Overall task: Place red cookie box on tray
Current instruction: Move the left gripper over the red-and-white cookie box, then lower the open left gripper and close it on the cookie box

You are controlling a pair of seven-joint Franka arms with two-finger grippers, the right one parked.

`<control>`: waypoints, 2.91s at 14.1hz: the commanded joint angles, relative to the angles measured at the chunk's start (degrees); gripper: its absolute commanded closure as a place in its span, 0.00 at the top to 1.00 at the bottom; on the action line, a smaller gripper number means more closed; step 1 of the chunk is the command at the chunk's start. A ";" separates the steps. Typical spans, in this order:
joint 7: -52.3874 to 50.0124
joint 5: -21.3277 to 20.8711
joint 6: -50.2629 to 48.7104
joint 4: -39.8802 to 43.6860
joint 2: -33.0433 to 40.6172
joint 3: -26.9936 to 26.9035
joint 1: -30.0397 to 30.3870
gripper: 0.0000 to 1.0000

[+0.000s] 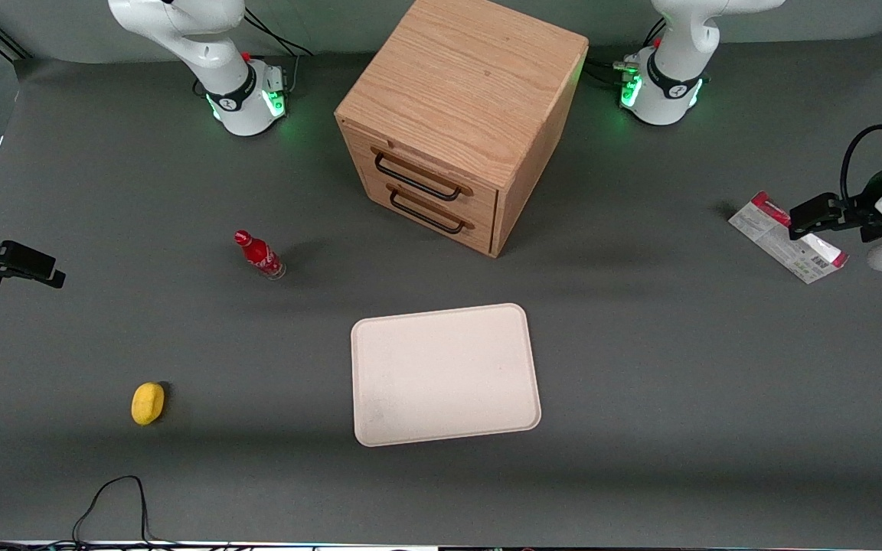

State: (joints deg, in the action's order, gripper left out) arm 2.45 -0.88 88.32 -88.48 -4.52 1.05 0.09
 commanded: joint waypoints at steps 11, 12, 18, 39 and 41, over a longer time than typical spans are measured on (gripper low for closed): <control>0.88 -0.87 -4.04 -3.62 3.19 -0.96 4.99 1.00; 2.80 -1.66 -2.55 -6.33 4.85 -0.96 6.40 1.00; 10.91 -2.63 11.52 -32.17 21.03 -1.13 18.44 1.00; -20.91 -1.67 49.55 -61.02 14.83 -1.13 24.96 1.00; -20.91 -1.67 55.36 -61.11 10.08 -1.13 25.57 1.00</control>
State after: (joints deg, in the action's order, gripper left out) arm -17.72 -2.81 138.97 -149.95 9.93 -0.45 24.68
